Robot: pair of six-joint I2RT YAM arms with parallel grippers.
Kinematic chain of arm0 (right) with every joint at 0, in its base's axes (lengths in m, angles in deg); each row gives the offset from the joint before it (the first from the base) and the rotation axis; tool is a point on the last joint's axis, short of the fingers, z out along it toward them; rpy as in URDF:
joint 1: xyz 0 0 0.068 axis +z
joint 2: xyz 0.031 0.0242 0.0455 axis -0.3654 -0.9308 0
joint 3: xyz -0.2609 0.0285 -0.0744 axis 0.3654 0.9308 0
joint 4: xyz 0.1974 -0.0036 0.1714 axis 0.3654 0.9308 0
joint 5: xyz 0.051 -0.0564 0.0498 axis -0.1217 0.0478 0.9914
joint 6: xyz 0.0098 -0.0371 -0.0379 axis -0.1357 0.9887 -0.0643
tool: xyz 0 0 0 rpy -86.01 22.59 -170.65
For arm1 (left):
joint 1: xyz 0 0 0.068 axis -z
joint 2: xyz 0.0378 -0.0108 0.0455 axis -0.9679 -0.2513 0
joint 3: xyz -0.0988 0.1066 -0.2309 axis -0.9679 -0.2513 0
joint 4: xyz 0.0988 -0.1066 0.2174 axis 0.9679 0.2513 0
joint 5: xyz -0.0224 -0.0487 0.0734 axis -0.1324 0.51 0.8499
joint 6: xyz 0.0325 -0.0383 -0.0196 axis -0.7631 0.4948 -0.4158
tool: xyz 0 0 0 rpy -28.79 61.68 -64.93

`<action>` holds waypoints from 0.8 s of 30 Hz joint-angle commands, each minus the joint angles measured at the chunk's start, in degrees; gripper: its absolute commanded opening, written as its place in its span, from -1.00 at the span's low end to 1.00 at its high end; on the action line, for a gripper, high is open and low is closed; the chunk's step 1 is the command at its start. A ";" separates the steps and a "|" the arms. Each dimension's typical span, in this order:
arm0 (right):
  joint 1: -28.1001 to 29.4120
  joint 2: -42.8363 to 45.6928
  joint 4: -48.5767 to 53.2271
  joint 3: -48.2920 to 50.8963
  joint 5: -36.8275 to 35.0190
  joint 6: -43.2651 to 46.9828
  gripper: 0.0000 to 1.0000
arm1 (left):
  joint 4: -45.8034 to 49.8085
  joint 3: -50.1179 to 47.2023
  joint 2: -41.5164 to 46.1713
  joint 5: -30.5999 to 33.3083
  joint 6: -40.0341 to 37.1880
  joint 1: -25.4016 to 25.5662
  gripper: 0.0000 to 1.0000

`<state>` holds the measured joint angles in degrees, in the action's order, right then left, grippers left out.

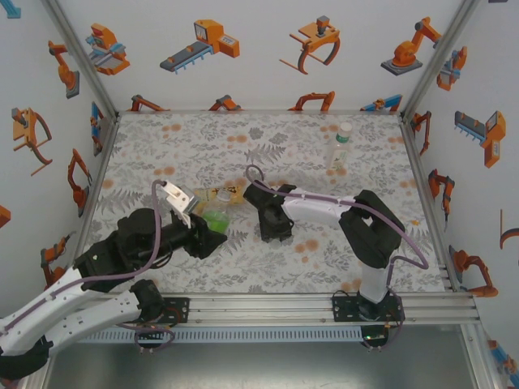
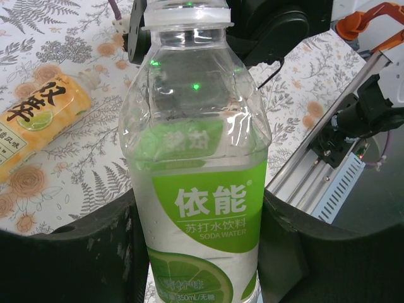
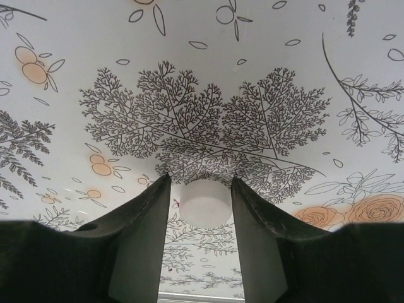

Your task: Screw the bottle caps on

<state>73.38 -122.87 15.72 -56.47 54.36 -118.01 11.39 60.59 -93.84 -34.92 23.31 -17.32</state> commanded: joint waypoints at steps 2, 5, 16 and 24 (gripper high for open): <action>0.88 0.23 4.85 0.77 -0.68 -0.08 -0.13 | -0.21 0.14 -0.34 -0.48 0.72 -0.12 -0.92; 1.23 0.79 5.63 0.59 -0.86 -0.37 -0.11 | -0.18 -0.03 -0.21 -0.41 0.89 -0.12 -0.92; 1.67 2.70 5.41 1.31 -0.94 -1.24 -0.15 | -0.56 -0.18 -0.29 -0.60 1.08 -0.12 -0.92; 1.62 3.08 2.49 2.75 -2.32 -0.13 -0.16 | -0.65 -0.17 -0.40 -0.66 1.18 -0.12 -0.92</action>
<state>74.58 -121.65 18.48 -55.16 53.99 -118.43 11.39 60.59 -94.39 -34.94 23.57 -17.32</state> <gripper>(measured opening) 0.422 0.538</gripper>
